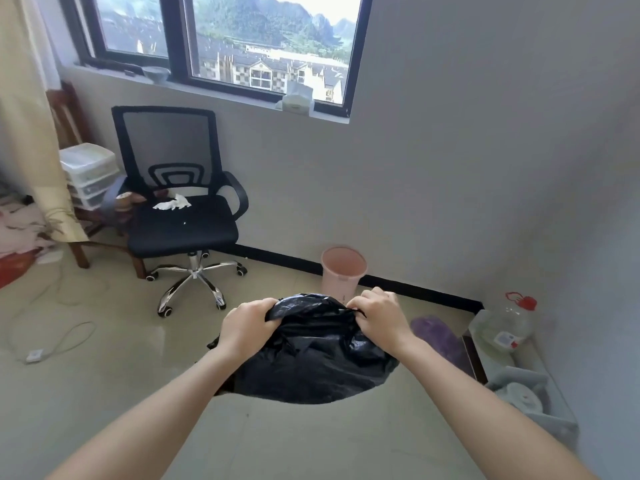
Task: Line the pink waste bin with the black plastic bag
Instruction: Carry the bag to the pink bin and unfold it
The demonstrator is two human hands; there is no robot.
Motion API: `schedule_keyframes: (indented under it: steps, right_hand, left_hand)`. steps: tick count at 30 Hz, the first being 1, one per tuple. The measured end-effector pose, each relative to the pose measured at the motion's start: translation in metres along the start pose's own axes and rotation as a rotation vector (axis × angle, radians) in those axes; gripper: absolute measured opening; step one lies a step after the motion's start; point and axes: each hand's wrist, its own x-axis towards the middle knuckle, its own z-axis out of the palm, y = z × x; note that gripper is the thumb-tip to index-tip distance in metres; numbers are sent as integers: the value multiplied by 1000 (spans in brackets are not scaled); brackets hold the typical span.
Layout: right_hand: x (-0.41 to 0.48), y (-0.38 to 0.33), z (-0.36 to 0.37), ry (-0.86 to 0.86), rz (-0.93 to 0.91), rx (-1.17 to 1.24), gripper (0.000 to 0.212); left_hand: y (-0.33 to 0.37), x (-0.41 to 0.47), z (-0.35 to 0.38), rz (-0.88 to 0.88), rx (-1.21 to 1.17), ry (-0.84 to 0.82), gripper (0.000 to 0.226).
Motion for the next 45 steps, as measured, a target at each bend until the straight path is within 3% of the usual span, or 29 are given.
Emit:
schedule_keyframes:
  steps: [10,21,26,41,45]
  right_hand:
    - [74,119,26,-10,150,-120,17]
    - [190,284,70,-118,188,82,27]
    - [235,314,106,-257,180,104,28]
    - [377,372,232,-411,371,171,28]
    - [392,396,267,-437,340,158,28]
  left_hand:
    - [41,154,89,154,55,-176,20]
    - [99,293,188,25,139,-235,22]
    - [83,332,220,-69,170,-309,26]
    - [5,493,316,-200,199,-470,26]
    - [-10,515,343,-203,154,-496,34]
